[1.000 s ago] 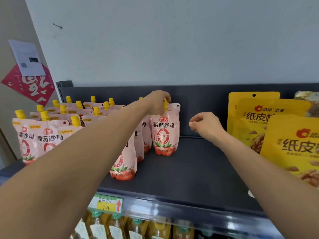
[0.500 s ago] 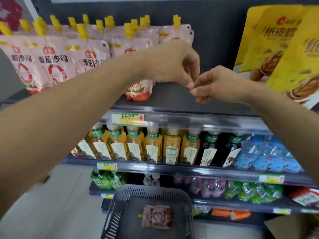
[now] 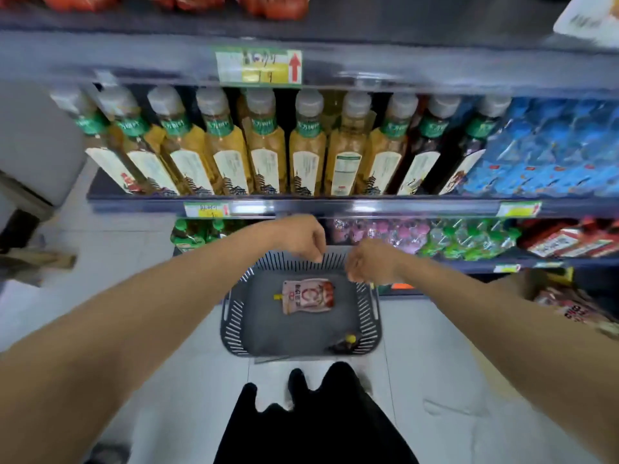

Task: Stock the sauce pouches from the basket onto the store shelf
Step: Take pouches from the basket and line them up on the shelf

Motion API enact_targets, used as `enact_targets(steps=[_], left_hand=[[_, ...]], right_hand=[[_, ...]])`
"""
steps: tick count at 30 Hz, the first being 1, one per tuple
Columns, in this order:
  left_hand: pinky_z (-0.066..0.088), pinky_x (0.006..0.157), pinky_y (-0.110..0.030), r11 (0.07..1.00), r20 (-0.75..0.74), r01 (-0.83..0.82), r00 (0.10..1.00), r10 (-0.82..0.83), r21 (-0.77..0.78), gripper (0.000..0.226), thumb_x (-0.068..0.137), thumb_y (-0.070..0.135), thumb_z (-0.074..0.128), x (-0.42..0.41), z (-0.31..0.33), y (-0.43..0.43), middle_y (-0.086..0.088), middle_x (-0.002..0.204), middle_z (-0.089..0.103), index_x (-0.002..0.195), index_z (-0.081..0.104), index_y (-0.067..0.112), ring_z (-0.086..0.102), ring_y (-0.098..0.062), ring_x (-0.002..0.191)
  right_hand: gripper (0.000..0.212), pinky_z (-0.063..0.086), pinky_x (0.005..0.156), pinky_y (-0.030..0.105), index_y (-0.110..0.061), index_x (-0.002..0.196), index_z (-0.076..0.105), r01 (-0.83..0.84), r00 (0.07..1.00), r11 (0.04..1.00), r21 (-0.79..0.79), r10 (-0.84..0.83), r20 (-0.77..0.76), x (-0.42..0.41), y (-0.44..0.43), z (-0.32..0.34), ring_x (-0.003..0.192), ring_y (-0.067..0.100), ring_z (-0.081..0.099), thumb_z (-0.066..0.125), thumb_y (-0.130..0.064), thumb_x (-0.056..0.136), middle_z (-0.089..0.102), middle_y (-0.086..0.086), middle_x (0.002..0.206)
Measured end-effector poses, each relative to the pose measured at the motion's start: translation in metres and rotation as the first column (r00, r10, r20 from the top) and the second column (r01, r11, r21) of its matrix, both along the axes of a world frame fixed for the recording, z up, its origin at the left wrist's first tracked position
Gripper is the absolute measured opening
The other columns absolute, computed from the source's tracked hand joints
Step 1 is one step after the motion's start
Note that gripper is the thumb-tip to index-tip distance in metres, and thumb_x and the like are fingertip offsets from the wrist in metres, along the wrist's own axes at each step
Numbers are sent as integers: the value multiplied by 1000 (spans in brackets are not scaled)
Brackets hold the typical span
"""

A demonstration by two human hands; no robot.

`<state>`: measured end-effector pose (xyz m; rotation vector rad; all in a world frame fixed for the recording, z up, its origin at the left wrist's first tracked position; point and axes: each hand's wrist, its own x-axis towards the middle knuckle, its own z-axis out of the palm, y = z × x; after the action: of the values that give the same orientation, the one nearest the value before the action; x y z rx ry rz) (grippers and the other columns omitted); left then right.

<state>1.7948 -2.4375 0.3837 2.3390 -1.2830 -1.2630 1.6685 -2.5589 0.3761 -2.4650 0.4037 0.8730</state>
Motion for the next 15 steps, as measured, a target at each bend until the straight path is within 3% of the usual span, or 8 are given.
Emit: enact_targets(steps=[3,7,10,12,13,15], left_hand=[[44,50,-13,985,-96,-141,984,151,102,10,85,8,63,-3,-52,19,-5,68,56,94,65,5,53,-13,61],[48,61,-23,920,-128,-333,923,363,205,9,90,5,52,-14,-111,34,-8,77,53,85,55,11,54,-19,73],[47,47,-13,792,-215,-561,765,607,239,9,89,2,54,-25,-155,43,-4,69,54,89,59,9,52,-11,60],[47,53,-17,707,-227,-654,670,706,268,13,89,1,54,-33,-185,45,-5,70,54,100,60,5,50,-11,59],[47,57,-19,668,-235,-691,625,744,276,19,89,2,55,-37,-201,44,-6,71,55,107,61,2,51,-11,60],[47,58,-20,592,-243,-755,540,806,284,25,88,2,56,-44,-230,43,-8,73,56,112,59,-2,51,-13,60]], right_hand=[[8,38,76,21,-14,92,62,-48,995,999,4,48,-92,-2,11,-37,84,16,49,54,-14,91,54,6,90],[16,41,71,28,-8,75,53,-59,994,995,-79,51,-101,-3,15,-82,82,19,50,49,-10,91,53,11,84],[25,44,75,29,-8,69,50,-62,984,993,-97,44,-174,-11,18,-115,89,22,56,45,-11,94,56,16,91],[28,44,77,28,-16,67,49,-33,967,996,-81,11,-255,-18,16,-135,96,21,59,49,-15,94,56,9,89],[29,47,73,28,-17,66,49,-10,959,997,-70,-11,-285,-22,14,-147,89,19,63,52,-17,94,57,5,81],[34,51,49,22,-10,65,52,56,935,996,-75,-78,-345,-28,12,-169,53,14,65,52,-24,95,58,2,52]])
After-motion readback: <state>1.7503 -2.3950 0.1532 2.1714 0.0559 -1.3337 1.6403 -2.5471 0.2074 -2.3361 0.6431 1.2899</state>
